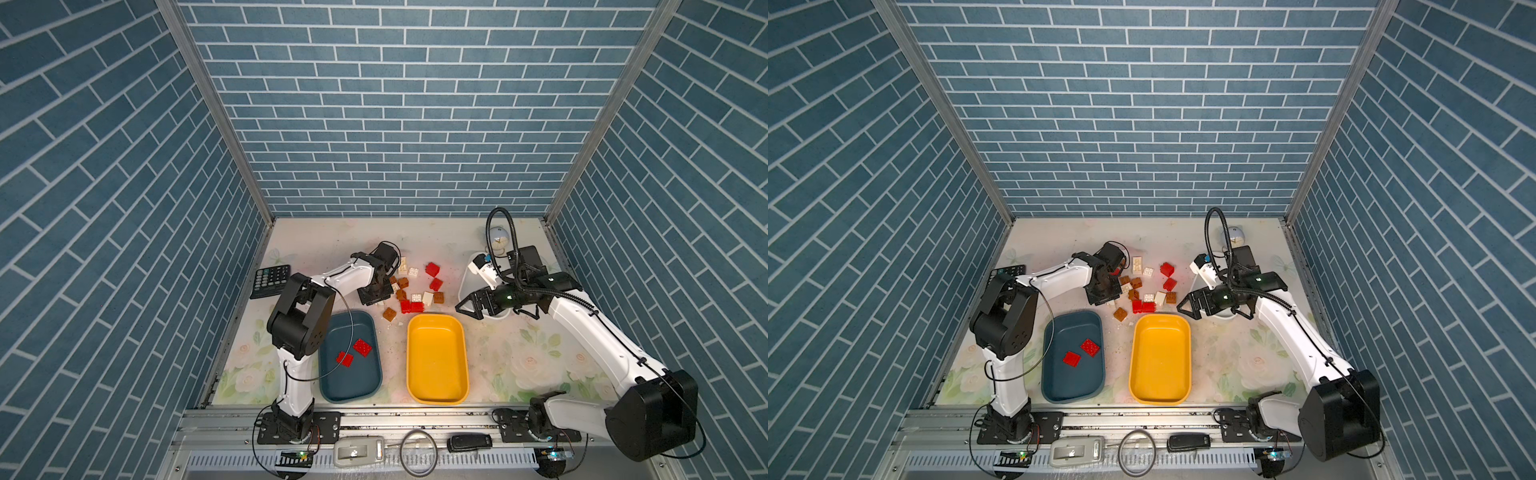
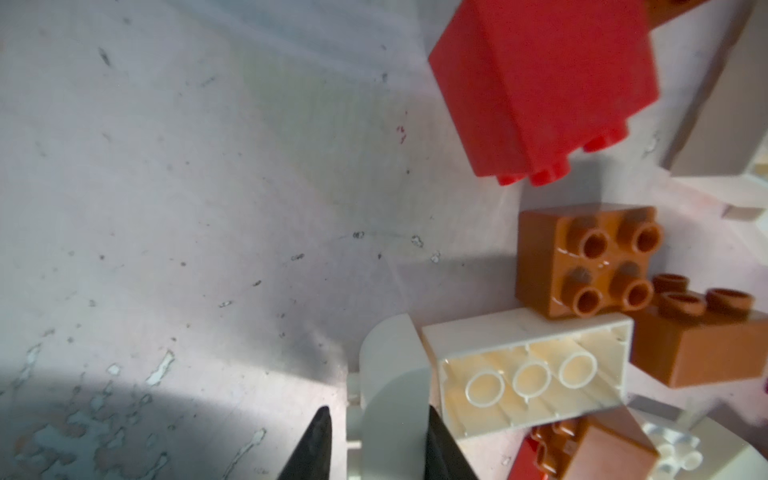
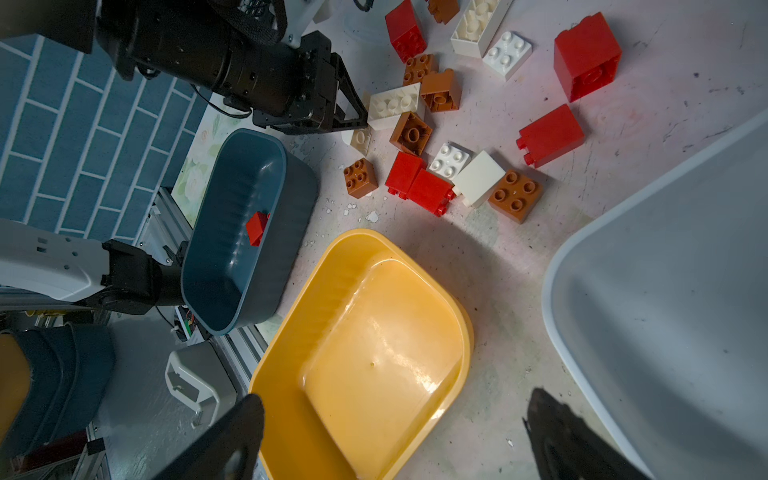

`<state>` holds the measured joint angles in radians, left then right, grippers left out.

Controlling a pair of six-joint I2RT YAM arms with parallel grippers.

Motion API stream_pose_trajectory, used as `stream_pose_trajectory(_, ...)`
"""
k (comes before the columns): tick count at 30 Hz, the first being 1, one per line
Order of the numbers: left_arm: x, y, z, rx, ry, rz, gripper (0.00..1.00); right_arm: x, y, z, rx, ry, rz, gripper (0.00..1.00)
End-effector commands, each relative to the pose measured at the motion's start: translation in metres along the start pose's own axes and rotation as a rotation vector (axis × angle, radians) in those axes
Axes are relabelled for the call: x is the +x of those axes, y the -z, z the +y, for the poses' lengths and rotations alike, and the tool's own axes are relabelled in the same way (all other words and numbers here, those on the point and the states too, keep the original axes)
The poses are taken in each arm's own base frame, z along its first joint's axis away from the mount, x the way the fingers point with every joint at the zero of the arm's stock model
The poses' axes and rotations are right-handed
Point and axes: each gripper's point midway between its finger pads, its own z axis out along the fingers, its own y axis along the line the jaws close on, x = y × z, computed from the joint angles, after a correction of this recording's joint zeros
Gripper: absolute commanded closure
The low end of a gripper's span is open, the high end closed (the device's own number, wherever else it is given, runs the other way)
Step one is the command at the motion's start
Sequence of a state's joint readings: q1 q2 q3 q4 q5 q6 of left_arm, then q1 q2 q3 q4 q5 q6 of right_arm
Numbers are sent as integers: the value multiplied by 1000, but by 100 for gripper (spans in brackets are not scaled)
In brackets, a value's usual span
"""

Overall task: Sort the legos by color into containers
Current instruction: 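Reach the left gripper to the pile and grasp a white curved brick, then carry the white brick over the yellow tray and release it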

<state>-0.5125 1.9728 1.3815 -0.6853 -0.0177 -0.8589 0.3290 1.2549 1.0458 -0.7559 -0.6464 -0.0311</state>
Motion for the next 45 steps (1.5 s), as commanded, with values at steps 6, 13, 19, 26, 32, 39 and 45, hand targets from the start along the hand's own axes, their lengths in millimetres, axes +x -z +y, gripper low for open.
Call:
stream_pose_trajectory(6, 2, -13, 0, 9, -21, 28, 72, 9, -1, -2, 5, 3, 26, 1)
stream_pose_trajectory(13, -6, 4, 5, -16, -63, 11, 76, 8, 0, -1, -2, 4, 22, 1)
stream_pose_trajectory(19, -5, 54, 2, 11, -156, -1, 76, 2, 4, 1, -16, -1, -4, 1)
stream_pose_trajectory(26, 40, 122, -19, 145, -301, 46, 76, -7, 12, 1, -40, -25, -63, 1)
stream_pose_trajectory(32, 107, 149, -56, 253, -425, 112, 76, -8, 18, -4, -40, -62, -112, 1)
stream_pose_trajectory(39, 176, 131, -88, 307, -475, 187, 76, -3, 20, -11, -8, -80, -140, 1)
stream_pose_trajectory(45, 194, 97, -84, 279, -480, 211, 65, 0, 23, -20, 50, -79, -172, 1)
